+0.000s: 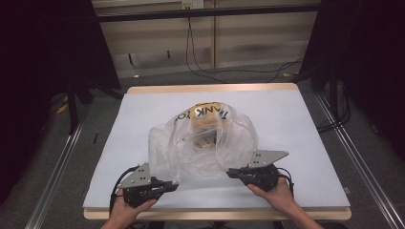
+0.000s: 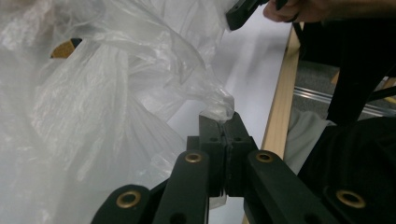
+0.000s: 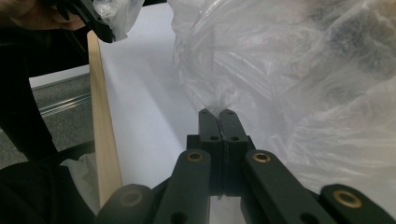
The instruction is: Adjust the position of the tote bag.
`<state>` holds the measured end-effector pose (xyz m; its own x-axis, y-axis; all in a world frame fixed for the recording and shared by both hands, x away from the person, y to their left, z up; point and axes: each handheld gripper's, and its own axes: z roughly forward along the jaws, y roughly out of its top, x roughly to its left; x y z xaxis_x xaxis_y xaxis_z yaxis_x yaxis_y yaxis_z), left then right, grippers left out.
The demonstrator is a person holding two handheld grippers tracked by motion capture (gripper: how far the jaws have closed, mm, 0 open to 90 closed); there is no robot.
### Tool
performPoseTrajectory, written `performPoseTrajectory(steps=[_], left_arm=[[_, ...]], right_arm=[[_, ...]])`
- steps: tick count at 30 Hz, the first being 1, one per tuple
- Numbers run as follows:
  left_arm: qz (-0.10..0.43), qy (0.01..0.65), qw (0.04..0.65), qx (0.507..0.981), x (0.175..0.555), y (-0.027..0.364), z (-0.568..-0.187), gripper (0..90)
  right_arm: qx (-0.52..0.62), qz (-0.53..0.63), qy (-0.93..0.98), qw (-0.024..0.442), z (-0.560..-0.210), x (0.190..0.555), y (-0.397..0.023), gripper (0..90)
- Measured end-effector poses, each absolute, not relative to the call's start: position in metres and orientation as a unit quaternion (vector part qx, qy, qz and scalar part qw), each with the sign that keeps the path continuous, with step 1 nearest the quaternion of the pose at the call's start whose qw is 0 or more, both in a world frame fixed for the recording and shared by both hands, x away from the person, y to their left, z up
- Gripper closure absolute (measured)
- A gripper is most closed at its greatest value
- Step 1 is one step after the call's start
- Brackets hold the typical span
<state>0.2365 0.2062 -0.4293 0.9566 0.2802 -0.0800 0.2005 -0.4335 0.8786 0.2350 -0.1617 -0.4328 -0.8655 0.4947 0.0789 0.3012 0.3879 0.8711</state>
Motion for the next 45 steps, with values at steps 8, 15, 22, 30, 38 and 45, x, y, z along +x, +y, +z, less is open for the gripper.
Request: performPoseTrajectory(steps=[8, 15, 22, 30, 38, 45], left_arm=[[0.047, 0.139, 0.527, 0.837, 0.238, 0.206, -0.419, 89.4], [0.056, 0.139, 0.534, 0.832, 0.238, 0.202, -0.412, 89.4], [0.066, 0.139, 0.547, 0.823, 0.241, 0.204, -0.399, 89.4], [0.086, 0.136, 0.563, 0.81, 0.243, 0.206, -0.381, 89.5], [0.099, 0.13, 0.582, 0.797, 0.252, 0.204, -0.365, 89.5], [0.112, 0.131, 0.589, 0.789, 0.255, 0.207, -0.353, 89.5]], right_arm=[[0.242, 0.512, 0.817, 0.113, -0.422, 0.235, -0.167, 90.0], [0.238, 0.516, 0.814, 0.122, -0.416, 0.235, -0.168, 90.0], [0.241, 0.522, 0.807, 0.134, -0.407, 0.237, -0.169, 90.0], [0.242, 0.543, 0.79, 0.151, -0.393, 0.241, -0.175, 90.0], [0.231, 0.554, 0.784, 0.162, -0.38, 0.246, -0.172, 90.0], [0.229, 0.568, 0.771, 0.176, -0.367, 0.248, -0.179, 90.0]])
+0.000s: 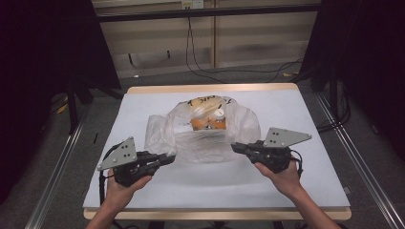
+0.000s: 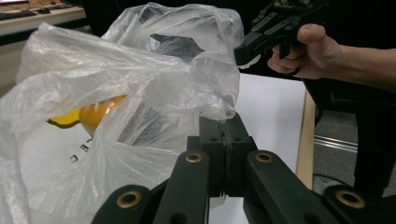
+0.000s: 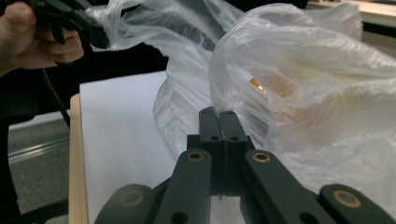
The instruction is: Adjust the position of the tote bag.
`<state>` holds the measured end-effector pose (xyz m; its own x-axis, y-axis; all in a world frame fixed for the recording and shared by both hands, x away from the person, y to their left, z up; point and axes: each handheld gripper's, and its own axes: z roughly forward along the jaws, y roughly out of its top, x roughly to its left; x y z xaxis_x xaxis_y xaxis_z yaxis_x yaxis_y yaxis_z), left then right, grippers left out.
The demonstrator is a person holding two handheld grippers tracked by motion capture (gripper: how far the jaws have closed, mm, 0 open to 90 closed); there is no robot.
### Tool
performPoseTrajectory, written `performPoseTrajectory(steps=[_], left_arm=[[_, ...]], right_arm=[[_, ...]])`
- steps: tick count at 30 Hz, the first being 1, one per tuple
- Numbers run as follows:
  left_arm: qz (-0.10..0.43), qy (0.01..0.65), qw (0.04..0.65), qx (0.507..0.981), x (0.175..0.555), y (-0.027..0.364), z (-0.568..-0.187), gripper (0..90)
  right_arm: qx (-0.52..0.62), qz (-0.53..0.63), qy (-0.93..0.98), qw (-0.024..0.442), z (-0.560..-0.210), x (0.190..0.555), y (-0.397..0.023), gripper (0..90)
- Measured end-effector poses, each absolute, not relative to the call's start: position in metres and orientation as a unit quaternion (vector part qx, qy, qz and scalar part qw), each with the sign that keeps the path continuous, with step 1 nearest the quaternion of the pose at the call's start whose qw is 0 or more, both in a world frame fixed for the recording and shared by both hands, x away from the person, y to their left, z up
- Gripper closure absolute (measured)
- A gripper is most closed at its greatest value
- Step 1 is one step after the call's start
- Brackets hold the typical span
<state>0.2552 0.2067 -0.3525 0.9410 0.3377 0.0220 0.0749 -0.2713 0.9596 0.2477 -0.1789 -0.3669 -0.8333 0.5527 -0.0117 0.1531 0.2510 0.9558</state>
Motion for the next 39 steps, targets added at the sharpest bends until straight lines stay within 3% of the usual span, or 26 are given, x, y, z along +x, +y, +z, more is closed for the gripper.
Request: performPoseTrajectory(steps=[9, 39], left_arm=[[0.127, 0.134, 0.6, 0.779, 0.262, 0.212, -0.338, 89.6], [0.157, 0.15, 0.62, 0.754, 0.299, 0.216, -0.296, 89.6]], right_arm=[[0.227, 0.584, 0.752, 0.206, -0.34, 0.251, -0.188, 90.0], [0.224, 0.617, 0.721, 0.223, -0.289, 0.285, -0.194, 90.0]])
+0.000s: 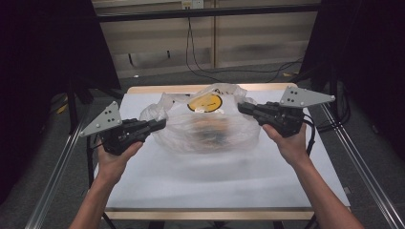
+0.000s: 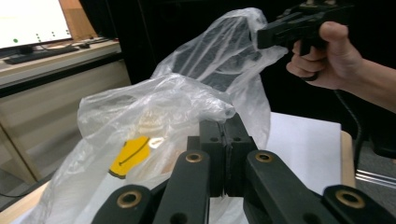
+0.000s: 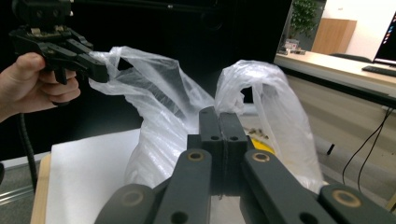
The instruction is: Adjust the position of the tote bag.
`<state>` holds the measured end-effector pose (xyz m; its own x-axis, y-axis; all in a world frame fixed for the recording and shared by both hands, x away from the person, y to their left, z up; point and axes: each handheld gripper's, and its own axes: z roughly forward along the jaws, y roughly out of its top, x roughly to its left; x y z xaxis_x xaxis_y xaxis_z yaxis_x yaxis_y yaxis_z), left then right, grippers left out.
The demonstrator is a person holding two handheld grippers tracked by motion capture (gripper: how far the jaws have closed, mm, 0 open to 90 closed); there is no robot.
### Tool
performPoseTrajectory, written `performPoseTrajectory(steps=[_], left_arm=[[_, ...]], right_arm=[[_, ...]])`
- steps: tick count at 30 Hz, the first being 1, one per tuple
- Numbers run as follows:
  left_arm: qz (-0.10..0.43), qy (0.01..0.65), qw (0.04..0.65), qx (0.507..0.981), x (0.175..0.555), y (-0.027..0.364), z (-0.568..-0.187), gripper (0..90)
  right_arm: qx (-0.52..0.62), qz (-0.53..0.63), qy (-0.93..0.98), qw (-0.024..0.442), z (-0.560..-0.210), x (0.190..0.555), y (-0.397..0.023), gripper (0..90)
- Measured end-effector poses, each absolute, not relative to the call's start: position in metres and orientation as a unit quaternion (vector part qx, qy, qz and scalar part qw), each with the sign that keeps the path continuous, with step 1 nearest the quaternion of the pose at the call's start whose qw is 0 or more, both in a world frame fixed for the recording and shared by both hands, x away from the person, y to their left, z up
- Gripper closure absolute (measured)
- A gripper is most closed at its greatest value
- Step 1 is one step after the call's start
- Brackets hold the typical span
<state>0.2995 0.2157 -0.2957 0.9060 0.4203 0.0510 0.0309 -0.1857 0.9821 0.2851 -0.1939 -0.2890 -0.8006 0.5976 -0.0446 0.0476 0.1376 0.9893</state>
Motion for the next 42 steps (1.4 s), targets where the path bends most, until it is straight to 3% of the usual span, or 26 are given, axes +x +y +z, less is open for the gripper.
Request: performPoseTrajectory(steps=[8, 42], left_arm=[[0.192, 0.158, 0.621, 0.743, 0.315, 0.228, -0.268, 89.7], [0.209, 0.246, 0.628, 0.708, 0.391, 0.255, -0.229, 89.9]], right_arm=[[0.239, 0.622, 0.702, 0.25, -0.266, 0.299, -0.208, 90.0], [0.309, 0.619, 0.655, 0.304, -0.219, 0.351, -0.254, 90.0]])
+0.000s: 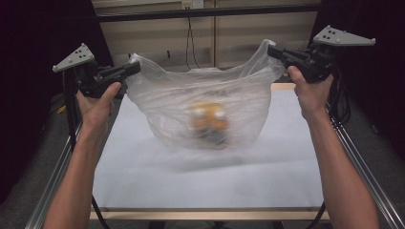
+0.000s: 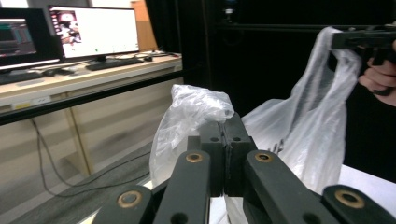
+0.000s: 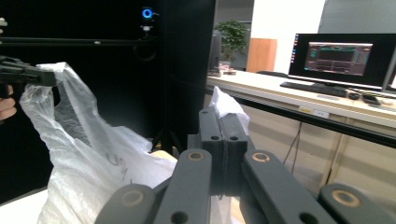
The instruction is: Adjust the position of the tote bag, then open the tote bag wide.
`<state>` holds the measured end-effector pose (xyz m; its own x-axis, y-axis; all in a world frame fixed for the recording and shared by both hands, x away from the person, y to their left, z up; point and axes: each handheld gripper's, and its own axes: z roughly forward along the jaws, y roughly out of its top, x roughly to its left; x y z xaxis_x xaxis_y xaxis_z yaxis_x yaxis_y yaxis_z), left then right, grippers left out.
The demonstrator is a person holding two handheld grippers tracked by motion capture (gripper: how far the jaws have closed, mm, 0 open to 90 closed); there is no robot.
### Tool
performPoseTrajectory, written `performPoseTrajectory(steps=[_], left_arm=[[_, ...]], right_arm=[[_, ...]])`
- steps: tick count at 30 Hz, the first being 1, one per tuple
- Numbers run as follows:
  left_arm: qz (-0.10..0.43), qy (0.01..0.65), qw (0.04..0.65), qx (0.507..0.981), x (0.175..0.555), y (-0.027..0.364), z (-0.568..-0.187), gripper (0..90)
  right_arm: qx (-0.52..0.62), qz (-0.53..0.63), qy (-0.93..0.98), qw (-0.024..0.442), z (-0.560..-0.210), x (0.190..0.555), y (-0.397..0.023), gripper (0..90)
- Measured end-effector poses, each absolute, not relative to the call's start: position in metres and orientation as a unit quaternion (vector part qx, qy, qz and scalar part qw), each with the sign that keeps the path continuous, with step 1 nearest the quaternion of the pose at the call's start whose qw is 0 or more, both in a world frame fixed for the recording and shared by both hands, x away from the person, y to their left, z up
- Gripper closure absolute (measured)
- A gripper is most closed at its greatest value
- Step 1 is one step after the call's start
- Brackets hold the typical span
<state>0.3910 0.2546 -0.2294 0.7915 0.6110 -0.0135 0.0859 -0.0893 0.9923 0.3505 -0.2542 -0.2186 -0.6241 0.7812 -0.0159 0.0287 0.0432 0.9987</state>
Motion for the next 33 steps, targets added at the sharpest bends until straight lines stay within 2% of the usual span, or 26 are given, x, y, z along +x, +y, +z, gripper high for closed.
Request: performPoseTrajectory(steps=[10, 19, 27, 28, 33], left_arm=[[0.214, 0.279, 0.629, 0.693, 0.4, 0.269, -0.236, 90.0], [0.206, 0.275, 0.601, 0.722, 0.412, 0.252, -0.248, 90.0], [0.201, 0.285, 0.591, 0.727, 0.412, 0.255, -0.262, 90.0], [0.205, 0.286, 0.576, 0.738, 0.413, 0.255, -0.266, 90.0], [0.2, 0.297, 0.58, 0.732, 0.413, 0.262, -0.274, 90.0]], right_arm=[[0.34, 0.605, 0.647, 0.316, -0.226, 0.354, -0.275, 90.0], [0.339, 0.586, 0.665, 0.315, -0.234, 0.357, -0.269, 90.0], [0.349, 0.572, 0.674, 0.311, -0.254, 0.35, -0.268, 90.0], [0.351, 0.559, 0.684, 0.311, -0.262, 0.348, -0.269, 90.0], [0.363, 0.557, 0.679, 0.312, -0.272, 0.346, -0.277, 90.0]])
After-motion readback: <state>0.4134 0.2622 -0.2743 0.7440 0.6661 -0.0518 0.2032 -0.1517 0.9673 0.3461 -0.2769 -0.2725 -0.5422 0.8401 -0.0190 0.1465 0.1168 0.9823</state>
